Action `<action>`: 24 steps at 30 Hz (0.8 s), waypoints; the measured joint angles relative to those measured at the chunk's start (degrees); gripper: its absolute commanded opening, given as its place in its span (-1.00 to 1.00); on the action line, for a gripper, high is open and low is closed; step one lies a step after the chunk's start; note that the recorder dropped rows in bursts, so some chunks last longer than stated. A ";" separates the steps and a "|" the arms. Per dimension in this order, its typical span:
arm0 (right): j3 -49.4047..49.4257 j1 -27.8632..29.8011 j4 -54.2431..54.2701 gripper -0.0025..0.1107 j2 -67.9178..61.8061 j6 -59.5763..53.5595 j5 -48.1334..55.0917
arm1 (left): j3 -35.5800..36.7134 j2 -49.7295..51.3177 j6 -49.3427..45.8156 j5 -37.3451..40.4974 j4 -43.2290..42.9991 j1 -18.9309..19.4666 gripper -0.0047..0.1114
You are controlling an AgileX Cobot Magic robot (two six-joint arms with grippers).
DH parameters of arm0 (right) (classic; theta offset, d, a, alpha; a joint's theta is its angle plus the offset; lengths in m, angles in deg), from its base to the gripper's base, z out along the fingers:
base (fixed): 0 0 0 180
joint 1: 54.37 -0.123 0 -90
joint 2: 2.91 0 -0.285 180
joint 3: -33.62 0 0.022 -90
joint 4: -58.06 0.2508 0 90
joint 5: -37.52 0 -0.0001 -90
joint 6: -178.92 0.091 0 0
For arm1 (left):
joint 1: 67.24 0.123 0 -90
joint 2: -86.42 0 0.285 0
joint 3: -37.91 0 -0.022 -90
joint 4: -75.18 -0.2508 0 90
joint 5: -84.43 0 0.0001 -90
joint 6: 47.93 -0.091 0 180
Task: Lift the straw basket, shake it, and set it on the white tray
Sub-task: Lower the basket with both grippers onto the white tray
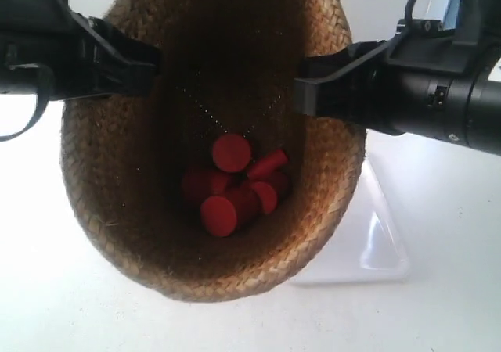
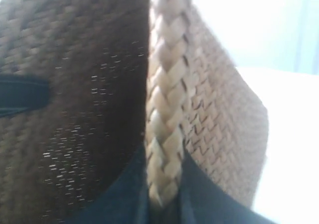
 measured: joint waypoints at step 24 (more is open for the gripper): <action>-23.42 24.72 -12.93 -0.96 -10.53 5.70 41.25 | -33.80 25.05 11.89 31.88 -0.02 4.03 -0.92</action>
